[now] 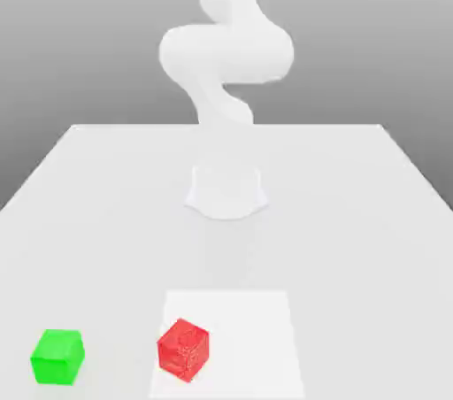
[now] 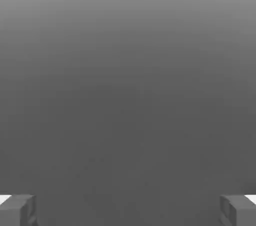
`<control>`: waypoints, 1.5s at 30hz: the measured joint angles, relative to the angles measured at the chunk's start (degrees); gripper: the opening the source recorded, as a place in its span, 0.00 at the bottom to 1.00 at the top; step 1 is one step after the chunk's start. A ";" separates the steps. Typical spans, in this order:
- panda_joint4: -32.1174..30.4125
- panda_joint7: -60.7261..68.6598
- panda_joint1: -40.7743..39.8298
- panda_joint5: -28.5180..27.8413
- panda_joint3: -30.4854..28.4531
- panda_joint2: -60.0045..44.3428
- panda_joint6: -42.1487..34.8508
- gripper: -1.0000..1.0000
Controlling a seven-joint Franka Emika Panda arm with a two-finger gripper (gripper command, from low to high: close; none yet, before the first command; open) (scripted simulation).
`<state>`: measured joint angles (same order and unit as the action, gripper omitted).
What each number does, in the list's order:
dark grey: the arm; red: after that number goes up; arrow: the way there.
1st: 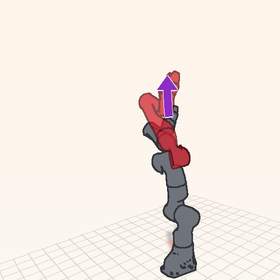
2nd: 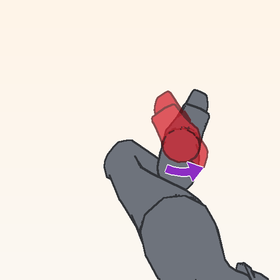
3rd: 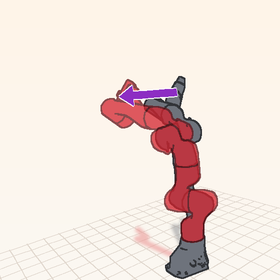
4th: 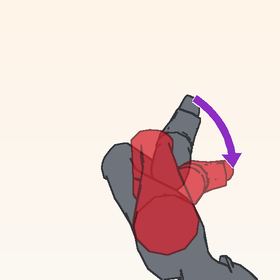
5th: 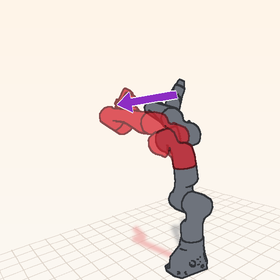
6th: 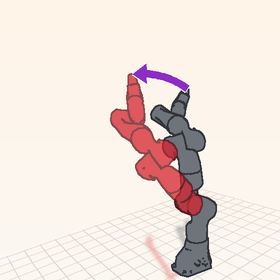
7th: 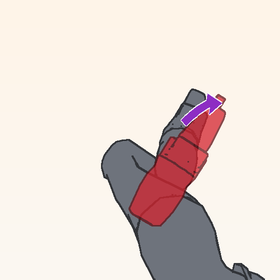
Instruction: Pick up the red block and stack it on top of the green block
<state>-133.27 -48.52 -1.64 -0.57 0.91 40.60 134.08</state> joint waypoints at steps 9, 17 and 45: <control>-5.39 -10.07 -4.73 -2.50 1.98 -19.11 8.31 0.50; -10.10 -17.87 -7.20 -3.32 1.76 -35.71 15.63 0.50; -11.61 -28.47 -10.05 0.75 -1.30 -49.49 19.72 0.00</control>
<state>-144.87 -76.99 -11.69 0.18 -0.38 -8.89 153.79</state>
